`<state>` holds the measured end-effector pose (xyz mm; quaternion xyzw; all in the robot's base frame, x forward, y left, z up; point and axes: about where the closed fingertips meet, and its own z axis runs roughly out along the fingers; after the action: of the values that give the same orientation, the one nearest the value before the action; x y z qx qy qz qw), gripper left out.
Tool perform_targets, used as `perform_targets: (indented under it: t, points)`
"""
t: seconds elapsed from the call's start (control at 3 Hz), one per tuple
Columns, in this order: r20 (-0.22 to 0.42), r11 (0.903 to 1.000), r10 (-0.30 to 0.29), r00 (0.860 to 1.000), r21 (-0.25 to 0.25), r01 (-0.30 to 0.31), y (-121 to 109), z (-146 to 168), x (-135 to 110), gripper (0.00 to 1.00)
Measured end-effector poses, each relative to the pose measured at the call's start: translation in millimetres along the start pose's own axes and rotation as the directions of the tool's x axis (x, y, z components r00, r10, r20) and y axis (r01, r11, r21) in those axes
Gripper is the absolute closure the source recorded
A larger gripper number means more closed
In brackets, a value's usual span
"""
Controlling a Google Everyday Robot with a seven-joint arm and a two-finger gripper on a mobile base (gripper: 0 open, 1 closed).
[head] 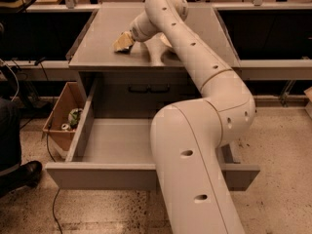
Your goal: Place rxbar blueberry into top drawer
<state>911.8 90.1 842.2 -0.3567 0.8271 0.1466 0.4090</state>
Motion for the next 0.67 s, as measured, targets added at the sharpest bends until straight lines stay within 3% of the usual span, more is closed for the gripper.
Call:
perform_targets:
  t: [0.67]
  points:
    - [-0.013, 0.9993, 0.009, 1.000, -0.037, -0.010, 10.9, 11.9, 2.8, 0.64]
